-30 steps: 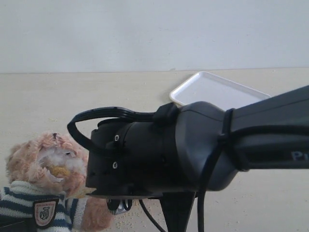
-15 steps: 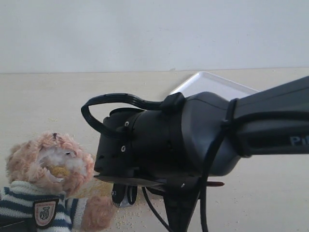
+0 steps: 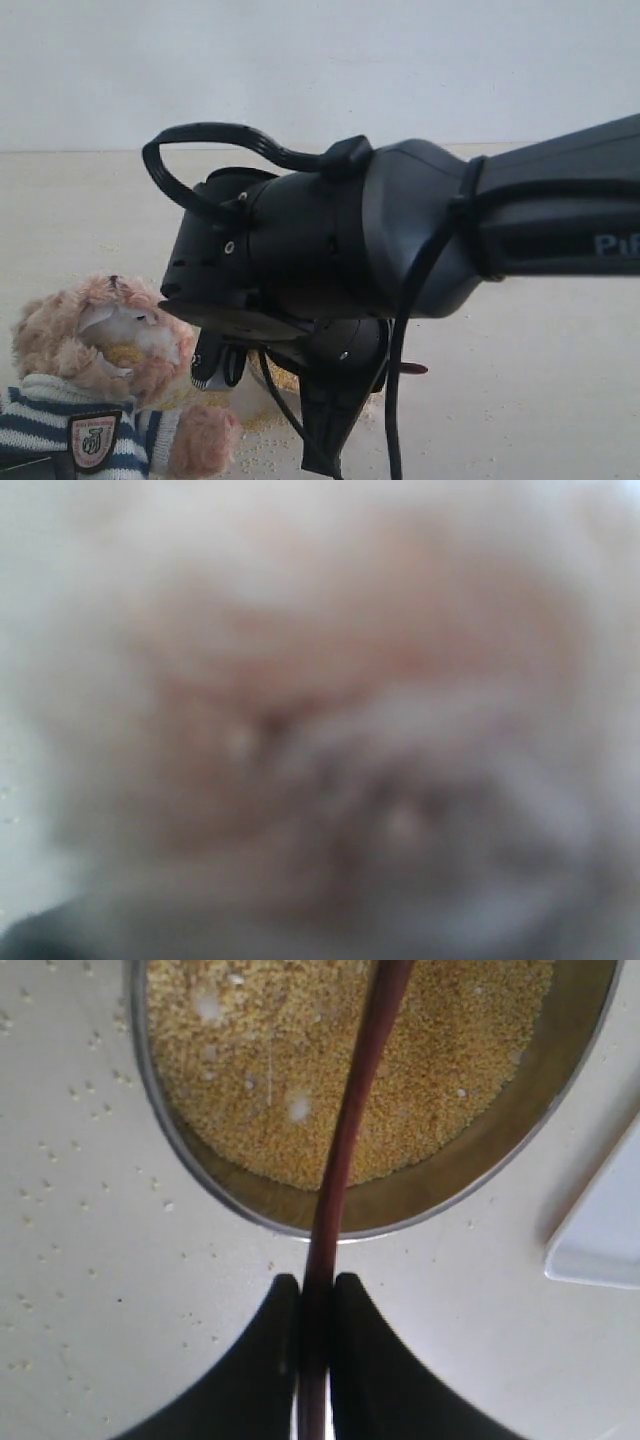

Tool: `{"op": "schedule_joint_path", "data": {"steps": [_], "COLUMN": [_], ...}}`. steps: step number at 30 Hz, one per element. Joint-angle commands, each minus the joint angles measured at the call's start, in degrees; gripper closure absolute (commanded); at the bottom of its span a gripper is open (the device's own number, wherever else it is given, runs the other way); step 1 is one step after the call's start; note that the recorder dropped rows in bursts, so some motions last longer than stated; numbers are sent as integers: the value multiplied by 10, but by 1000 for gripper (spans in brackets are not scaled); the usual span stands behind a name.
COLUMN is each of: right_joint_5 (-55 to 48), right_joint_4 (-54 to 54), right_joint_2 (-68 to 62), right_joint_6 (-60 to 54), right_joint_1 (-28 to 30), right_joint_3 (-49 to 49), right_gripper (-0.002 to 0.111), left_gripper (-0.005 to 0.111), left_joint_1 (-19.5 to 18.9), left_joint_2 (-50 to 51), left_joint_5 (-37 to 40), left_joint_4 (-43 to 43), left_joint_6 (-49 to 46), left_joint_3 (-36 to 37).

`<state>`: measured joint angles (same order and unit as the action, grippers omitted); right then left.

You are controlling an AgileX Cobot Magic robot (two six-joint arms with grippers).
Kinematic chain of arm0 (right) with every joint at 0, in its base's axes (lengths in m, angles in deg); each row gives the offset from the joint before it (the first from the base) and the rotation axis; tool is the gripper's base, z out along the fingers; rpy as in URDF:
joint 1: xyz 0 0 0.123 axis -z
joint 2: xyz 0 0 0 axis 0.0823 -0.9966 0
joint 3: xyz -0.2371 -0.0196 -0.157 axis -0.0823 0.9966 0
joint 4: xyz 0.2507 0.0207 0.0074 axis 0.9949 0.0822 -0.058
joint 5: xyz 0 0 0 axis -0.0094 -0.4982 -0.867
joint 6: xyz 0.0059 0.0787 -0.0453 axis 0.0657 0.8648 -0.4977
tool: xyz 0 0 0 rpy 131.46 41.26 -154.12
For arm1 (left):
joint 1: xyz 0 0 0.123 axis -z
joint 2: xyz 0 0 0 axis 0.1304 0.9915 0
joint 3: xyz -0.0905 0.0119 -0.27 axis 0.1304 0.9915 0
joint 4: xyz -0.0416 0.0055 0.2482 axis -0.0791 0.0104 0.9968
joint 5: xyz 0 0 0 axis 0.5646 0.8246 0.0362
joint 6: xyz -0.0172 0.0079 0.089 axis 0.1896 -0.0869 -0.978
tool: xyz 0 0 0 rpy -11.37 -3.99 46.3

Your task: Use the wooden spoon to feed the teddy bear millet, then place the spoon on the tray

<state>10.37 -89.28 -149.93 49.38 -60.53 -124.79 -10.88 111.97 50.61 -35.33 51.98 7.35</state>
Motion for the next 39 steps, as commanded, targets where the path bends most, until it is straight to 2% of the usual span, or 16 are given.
{"op": "schedule_joint_path", "data": {"steps": [1, 10, 17, 19, 24, 27, 33, 39], "right_joint_5": [2, 2, 2, 46, 269, 361, 422, 453], "right_joint_4": [8, 18, 37, 66, 181, 275, 301, 306], "right_joint_2": [3, 38, 120, 179, 342, 388, 389, 388], "right_joint_6": [27, 48, 96, 138, 252, 249, 216, 209], "right_joint_1": [20, 35, 36, 42, 86, 136, 204, 214], "right_joint_3": [-3, -1, 63, 129, 362, 455, 526, 538], "right_gripper": [106, 106, 106, 106, 106, 106, 106, 106], "left_gripper": [102, 102, 102, 102, 102, 102, 102, 102], "left_joint_1": [-1, -1, -1, -1, -1, -1, -1, -1], "left_joint_2": [-5, -5, -5, -5, -5, -5, -5, -5], "left_joint_5": [0, 1, 1, 0, 0, 0, 2, 2], "left_joint_4": [-13, -13, -13, -13, -13, -13, -13, -13], "left_joint_6": [-2, -2, -2, -2, -2, -2, -2, -2], "left_joint_3": [1, 1, 1, 1, 1, 1, 1, 1]}}
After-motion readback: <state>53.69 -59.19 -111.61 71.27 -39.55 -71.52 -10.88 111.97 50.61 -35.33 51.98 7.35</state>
